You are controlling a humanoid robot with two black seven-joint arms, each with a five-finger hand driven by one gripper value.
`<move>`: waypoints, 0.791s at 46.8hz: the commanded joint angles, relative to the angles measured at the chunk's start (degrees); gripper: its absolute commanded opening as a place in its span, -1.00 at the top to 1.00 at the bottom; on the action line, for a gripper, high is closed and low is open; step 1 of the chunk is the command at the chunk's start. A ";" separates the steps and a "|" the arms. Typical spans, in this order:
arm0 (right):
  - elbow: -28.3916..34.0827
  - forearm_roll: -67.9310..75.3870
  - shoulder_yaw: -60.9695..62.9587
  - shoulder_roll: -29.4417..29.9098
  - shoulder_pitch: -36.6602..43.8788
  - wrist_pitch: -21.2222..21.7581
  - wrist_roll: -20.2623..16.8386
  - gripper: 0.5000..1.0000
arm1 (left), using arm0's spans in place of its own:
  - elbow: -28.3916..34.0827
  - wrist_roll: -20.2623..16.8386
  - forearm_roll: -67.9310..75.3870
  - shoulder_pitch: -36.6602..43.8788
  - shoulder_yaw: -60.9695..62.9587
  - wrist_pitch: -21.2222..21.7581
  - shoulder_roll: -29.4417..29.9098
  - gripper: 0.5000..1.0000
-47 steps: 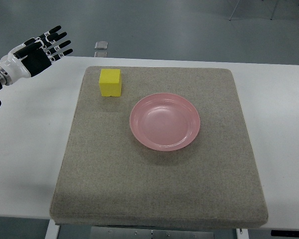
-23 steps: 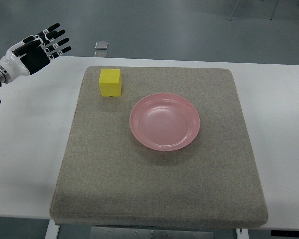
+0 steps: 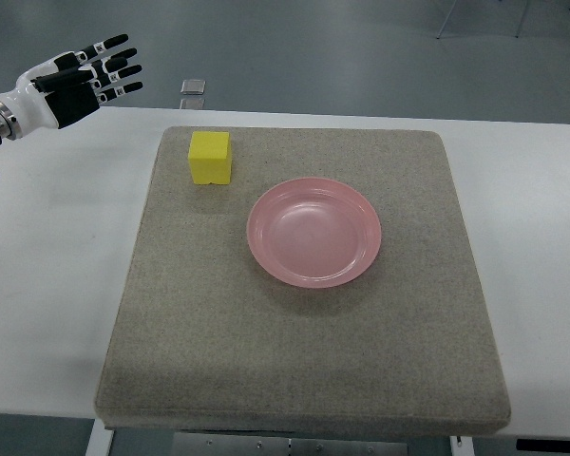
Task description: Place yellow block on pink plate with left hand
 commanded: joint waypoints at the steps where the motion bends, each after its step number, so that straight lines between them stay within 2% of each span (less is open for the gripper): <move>1: 0.00 0.00 0.00 0.00 0.00 0.00 0.00 -0.69 | 0.09 -0.50 6.53 -1.10 0.00 -0.01 0.23 -0.98; 12: 0.00 0.00 0.00 0.00 0.00 0.00 0.00 -0.69 | -0.43 -5.68 24.03 -4.71 0.35 -0.01 1.11 -0.98; 21: 0.00 0.00 0.00 0.00 0.00 0.00 0.00 -0.69 | -2.98 -7.26 39.14 -6.82 0.79 -0.01 1.11 -0.98; 30: 0.00 0.00 0.00 0.00 0.00 0.00 0.00 -0.69 | -7.73 -10.52 54.09 -7.17 0.79 -0.01 1.11 -0.98; 37: 0.00 0.00 0.00 0.00 0.00 0.00 0.00 -0.69 | -10.45 -10.69 62.26 -7.00 0.88 0.10 1.02 -0.98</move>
